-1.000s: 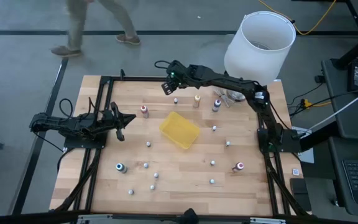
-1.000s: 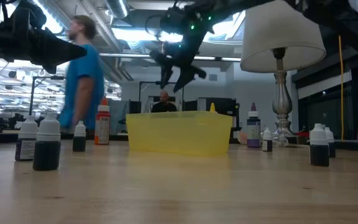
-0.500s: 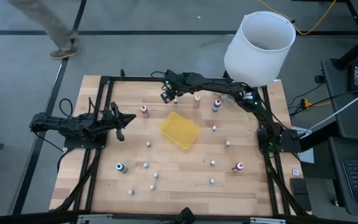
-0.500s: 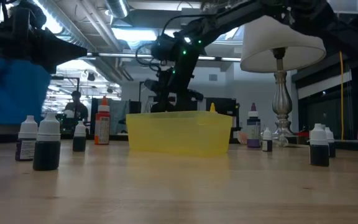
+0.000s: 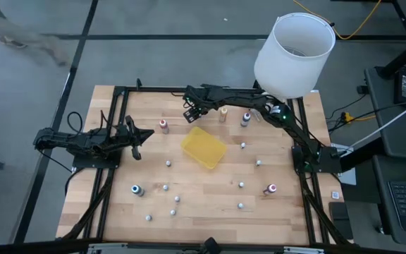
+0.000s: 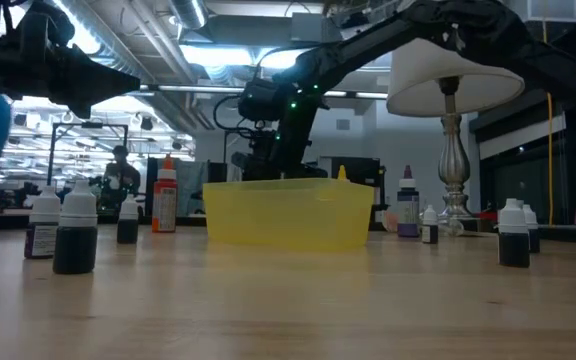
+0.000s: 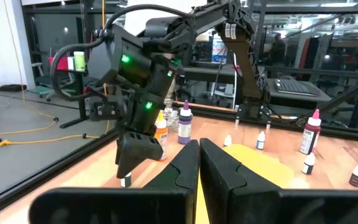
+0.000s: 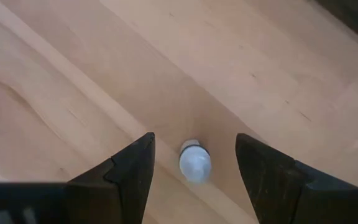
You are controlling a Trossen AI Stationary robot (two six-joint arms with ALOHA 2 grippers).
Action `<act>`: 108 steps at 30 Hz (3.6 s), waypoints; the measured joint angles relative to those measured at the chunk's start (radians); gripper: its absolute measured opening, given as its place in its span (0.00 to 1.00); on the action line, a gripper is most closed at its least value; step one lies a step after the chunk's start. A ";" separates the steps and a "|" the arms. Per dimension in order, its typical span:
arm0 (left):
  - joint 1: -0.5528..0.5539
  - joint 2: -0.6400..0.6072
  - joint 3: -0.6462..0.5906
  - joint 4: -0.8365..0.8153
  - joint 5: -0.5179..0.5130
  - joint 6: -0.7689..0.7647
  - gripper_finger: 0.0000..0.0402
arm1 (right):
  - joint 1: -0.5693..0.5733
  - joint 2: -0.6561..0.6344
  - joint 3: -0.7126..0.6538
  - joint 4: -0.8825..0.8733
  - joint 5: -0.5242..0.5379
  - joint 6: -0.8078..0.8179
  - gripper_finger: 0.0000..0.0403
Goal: Pick & Place food coloring
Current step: Put the small black food coloring bottle into the yellow bin
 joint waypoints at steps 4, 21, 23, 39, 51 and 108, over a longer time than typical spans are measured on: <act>0.000 0.000 0.000 0.000 0.000 0.000 0.02 | 0.001 0.001 -0.020 -0.008 -0.010 -0.001 0.56; 0.000 0.000 0.000 0.000 0.000 0.000 0.02 | 0.010 0.000 -0.020 -0.014 -0.018 -0.027 0.49; 0.000 0.000 0.000 0.000 0.000 0.000 0.02 | 0.010 0.000 -0.020 -0.014 -0.018 -0.027 0.46; 0.000 0.000 0.000 0.000 0.000 0.000 0.03 | 0.010 0.000 -0.019 -0.013 0.010 -0.080 0.15; 0.000 0.000 0.000 0.000 0.000 0.000 0.02 | 0.016 -0.036 -0.018 -0.054 0.011 -0.116 0.18; 0.000 0.000 0.000 0.000 0.000 0.000 0.03 | 0.469 -0.289 0.047 -0.424 0.009 -0.352 0.17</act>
